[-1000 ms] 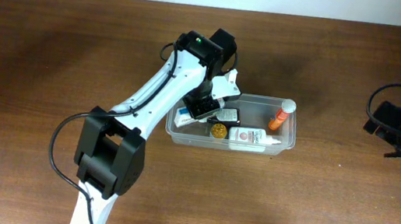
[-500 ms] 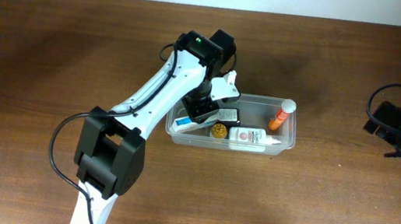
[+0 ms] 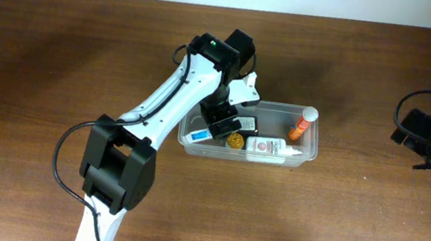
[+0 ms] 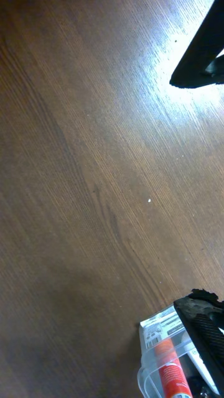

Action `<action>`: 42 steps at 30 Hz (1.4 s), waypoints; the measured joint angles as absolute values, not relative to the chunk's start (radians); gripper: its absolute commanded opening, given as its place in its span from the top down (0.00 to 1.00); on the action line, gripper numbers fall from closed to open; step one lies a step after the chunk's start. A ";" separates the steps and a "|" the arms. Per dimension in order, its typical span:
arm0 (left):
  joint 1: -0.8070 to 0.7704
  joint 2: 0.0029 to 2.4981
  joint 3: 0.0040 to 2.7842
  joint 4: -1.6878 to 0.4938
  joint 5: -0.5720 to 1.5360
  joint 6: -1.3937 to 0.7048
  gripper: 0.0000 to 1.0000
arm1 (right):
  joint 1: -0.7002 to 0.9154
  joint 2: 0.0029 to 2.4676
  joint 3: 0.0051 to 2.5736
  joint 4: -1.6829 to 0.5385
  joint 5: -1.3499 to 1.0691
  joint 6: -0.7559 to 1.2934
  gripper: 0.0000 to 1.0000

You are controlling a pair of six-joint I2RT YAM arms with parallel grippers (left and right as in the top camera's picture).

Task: Pack container
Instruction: 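Lower the Panadol box into the container beside the dark bottle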

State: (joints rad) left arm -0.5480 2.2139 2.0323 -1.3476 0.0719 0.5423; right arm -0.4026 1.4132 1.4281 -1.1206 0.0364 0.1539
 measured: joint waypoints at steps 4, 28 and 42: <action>-0.548 2.214 2.032 -1.342 0.072 0.542 0.03 | -0.403 1.413 1.428 -1.121 0.036 0.154 0.02; -0.548 2.214 2.028 -1.454 0.072 0.543 0.18 | -0.403 1.413 1.428 -1.121 0.036 0.154 0.02; -0.548 2.214 2.006 -1.429 0.072 0.543 0.17 | -0.403 1.413 1.428 -1.121 0.036 0.154 0.02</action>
State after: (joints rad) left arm -0.5480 2.2139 2.0064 -1.4292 0.0723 0.5430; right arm -0.4026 1.4132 1.4281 -1.1210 0.0364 0.1539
